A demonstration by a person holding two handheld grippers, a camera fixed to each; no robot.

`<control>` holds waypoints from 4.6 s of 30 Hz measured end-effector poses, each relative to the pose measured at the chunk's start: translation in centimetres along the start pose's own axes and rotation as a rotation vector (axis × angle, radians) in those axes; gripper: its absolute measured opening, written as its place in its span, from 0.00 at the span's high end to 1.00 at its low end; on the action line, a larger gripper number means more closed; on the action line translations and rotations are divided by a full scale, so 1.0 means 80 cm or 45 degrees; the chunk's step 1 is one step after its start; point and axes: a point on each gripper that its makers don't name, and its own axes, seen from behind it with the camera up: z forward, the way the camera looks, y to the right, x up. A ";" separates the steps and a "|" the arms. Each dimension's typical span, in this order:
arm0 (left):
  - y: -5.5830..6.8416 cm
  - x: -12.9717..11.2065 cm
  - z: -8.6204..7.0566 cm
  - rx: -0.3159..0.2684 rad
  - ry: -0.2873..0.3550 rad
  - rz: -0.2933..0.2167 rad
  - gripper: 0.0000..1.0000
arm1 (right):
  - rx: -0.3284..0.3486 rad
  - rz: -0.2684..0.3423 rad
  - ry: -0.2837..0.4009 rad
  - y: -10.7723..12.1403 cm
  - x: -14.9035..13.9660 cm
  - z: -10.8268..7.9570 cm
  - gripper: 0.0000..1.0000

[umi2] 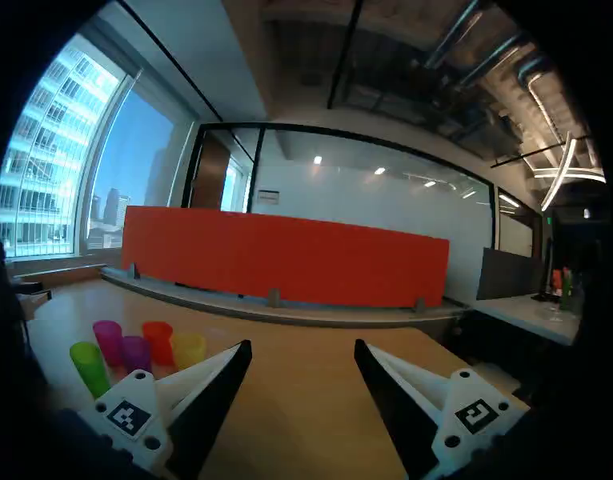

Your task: Pour water

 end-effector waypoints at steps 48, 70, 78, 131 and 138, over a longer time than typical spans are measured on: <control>0.004 -0.009 0.003 -0.007 -0.027 0.042 0.11 | 0.041 -0.037 0.076 0.000 -0.022 -0.003 0.01; 0.004 -0.009 0.004 -0.008 -0.027 0.042 0.11 | 0.077 0.082 0.101 -0.012 -0.051 0.019 0.01; 0.004 -0.009 0.004 -0.007 -0.027 0.042 0.11 | 0.033 0.109 0.049 0.006 -0.078 0.025 0.01; 0.005 -0.009 0.004 -0.007 -0.027 0.042 0.11 | 0.021 0.148 0.010 0.016 -0.099 0.029 0.01; 0.004 -0.009 0.003 -0.007 -0.027 0.042 0.11 | 0.021 0.147 0.010 0.016 -0.099 0.029 0.01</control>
